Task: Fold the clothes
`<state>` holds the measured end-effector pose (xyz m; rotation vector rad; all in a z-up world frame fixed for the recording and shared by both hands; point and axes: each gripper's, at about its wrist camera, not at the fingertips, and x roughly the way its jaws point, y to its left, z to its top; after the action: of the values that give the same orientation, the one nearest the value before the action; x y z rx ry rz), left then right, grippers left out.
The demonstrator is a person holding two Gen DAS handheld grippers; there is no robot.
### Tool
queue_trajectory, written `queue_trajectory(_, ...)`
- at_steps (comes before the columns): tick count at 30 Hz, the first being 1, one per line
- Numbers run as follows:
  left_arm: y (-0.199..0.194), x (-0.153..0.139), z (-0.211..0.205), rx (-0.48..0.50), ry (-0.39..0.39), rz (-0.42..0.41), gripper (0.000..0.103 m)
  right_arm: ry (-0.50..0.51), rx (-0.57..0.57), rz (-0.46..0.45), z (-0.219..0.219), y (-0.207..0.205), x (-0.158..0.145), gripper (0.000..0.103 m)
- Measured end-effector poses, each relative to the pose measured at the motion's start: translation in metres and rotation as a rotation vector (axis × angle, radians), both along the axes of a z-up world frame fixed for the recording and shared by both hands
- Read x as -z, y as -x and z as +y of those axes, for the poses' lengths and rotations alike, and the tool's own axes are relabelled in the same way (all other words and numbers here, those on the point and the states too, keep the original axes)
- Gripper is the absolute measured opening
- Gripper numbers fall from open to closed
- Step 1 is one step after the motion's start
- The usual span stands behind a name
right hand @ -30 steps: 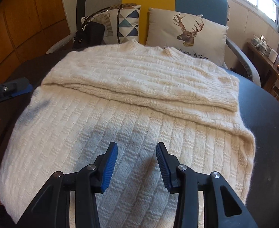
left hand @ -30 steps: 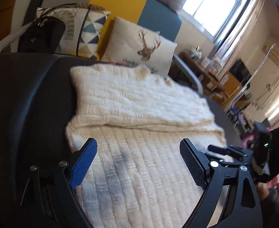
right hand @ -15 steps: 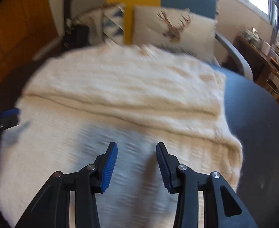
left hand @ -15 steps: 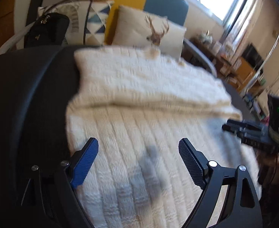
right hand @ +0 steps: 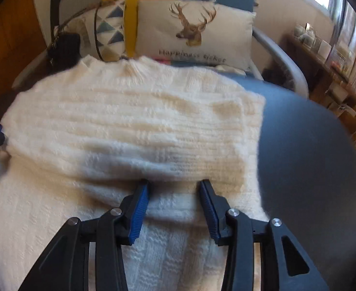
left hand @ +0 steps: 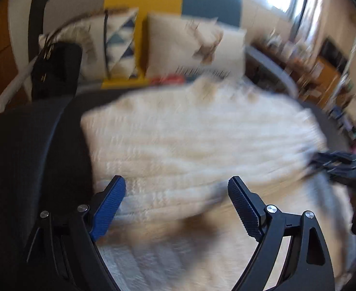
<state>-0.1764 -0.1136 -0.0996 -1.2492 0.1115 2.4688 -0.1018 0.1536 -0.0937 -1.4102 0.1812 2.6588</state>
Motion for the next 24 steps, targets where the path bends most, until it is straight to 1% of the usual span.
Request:
queue_trajectory(1,-0.007,-0.002,0.0,0.017,0.006,0.04,0.089,0.011,-0.01,-0.002,0.003,-0.003,-0.002,0.042)
queue_trajectory(2,-0.012,-0.007,0.001,0.038,0.006,0.055,0.089,0.022,-0.021,-0.008,0.005,-0.005,-0.005,0.041)
queue_trajectory(3,-0.016,-0.013,0.002,0.06,-0.009,0.075,0.089,0.038,-0.022,-0.014,0.006,-0.006,-0.011,0.041)
queue_trajectory(4,-0.02,-0.023,0.002,0.071,-0.033,0.103,0.09,0.055,-0.031,0.012,0.007,-0.005,-0.021,0.041)
queue_trajectory(6,-0.021,-0.044,0.006,0.099,-0.09,0.158,0.09,0.049,-0.058,0.085,0.004,0.005,-0.042,0.042)
queue_trajectory(9,0.001,-0.055,0.021,0.11,-0.112,0.182,0.09,0.033,-0.094,0.111,-0.004,0.043,-0.051,0.042)
queue_trajectory(10,0.011,-0.055,0.027,0.106,-0.099,0.176,0.09,0.035,-0.105,0.105,-0.006,0.056,-0.048,0.042)
queue_trajectory(12,0.035,-0.031,0.032,0.066,-0.006,0.106,0.09,-0.005,-0.104,0.018,-0.005,0.072,-0.028,0.042)
queue_trajectory(13,0.045,-0.015,0.028,0.044,0.026,0.048,0.089,-0.027,-0.089,-0.057,-0.001,0.077,-0.011,0.041)
queue_trajectory(14,0.049,-0.004,0.022,0.029,0.028,0.007,0.088,-0.003,-0.086,-0.016,0.004,0.071,-0.011,0.041)
queue_trajectory(16,0.044,-0.008,0.014,0.032,-0.026,0.043,0.088,0.043,-0.088,-0.015,0.007,0.066,-0.02,0.041)
queue_trajectory(18,0.043,-0.018,0.013,0.043,-0.087,0.074,0.088,0.06,-0.103,0.056,0.008,0.068,-0.038,0.042)
queue_trajectory(19,0.045,-0.024,0.016,0.053,-0.115,0.086,0.089,0.057,-0.115,0.07,0.008,0.075,-0.044,0.042)
queue_trajectory(20,0.051,-0.028,0.022,0.064,-0.125,0.092,0.089,0.059,-0.12,0.072,0.007,0.087,-0.045,0.042)
queue_trajectory(21,0.059,-0.03,0.031,0.071,-0.115,0.09,0.089,0.062,-0.124,0.073,0.007,0.098,-0.046,0.042)
queue_trajectory(23,0.078,-0.028,0.048,0.074,-0.1,0.074,0.089,0.097,-0.123,0.041,0.008,0.119,-0.036,0.042)
queue_trajectory(24,0.089,-0.024,0.055,0.057,-0.079,0.057,0.089,0.093,-0.124,0.027,0.009,0.129,-0.028,0.042)
